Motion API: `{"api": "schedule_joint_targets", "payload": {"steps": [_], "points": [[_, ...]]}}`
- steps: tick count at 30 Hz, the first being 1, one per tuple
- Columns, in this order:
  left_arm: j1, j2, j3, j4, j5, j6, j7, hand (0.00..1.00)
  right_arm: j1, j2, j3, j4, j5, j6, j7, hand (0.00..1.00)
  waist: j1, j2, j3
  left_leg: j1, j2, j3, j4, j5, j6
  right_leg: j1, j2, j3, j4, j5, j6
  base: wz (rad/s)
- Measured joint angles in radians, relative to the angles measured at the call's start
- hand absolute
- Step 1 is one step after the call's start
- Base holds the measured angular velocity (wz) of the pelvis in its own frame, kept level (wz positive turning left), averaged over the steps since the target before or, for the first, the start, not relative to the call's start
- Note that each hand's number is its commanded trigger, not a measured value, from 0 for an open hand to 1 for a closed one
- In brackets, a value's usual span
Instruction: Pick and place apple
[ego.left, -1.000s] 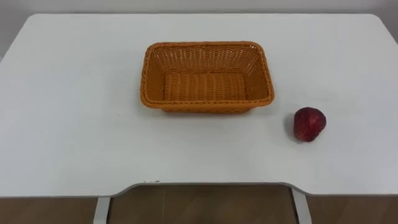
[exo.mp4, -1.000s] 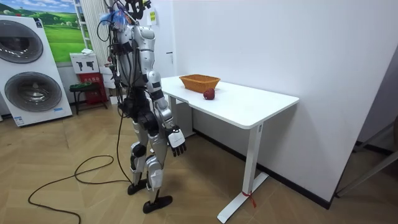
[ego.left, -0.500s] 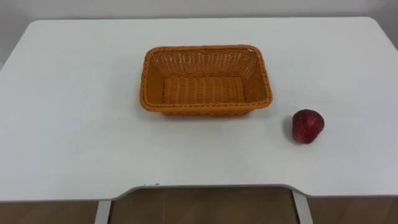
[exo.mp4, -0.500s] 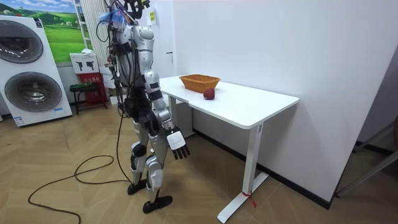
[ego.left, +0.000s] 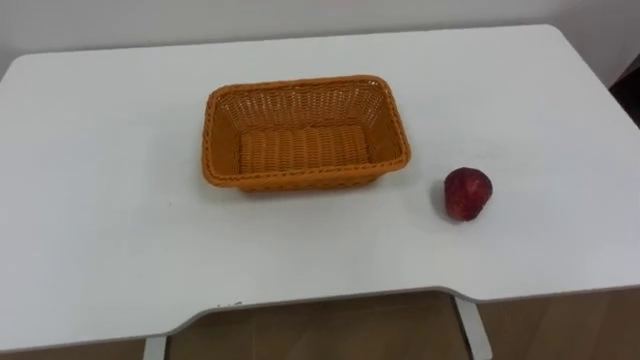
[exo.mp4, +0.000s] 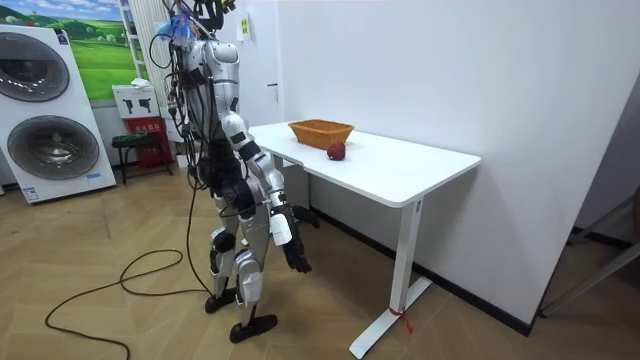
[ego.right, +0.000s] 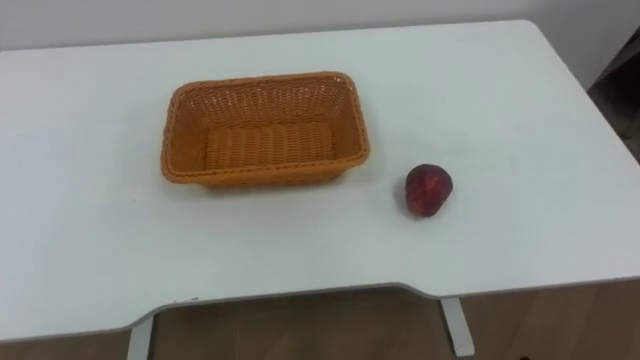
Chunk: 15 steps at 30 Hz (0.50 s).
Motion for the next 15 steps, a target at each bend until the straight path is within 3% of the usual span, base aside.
{"api": "schedule_joint_targets", "payload": {"steps": [8,9,15], "points": [[0.015,0.014,-0.004,-0.059,0.009,0.008,0.019,0.00,0.001,-0.007,-0.020,-0.302,-0.066,-0.048,-0.294,0.00,-0.003,-0.004,-0.0016,-0.021,-0.003,0.004,0.002,0.001,0.002,-0.032,-0.001,0.010,0.016,-0.001,-0.001,-0.03],[0.015,0.014,-0.011,-0.068,0.019,0.008,0.019,0.00,-0.002,-0.008,-0.017,-0.333,-0.097,-0.064,-0.331,0.00,0.000,-0.008,-0.0022,-0.020,-0.003,0.004,0.002,0.001,0.002,-0.031,-0.001,0.011,0.017,-0.002,0.000,0.00],[0.015,0.013,-0.064,-0.063,0.046,0.010,0.019,0.00,-0.014,-0.008,0.037,-0.549,-0.409,-0.070,-0.499,0.00,0.004,-0.009,-0.0032,-0.017,-0.003,0.004,0.001,0.001,0.002,-0.033,0.001,0.016,0.016,-0.002,0.000,0.00]]}}
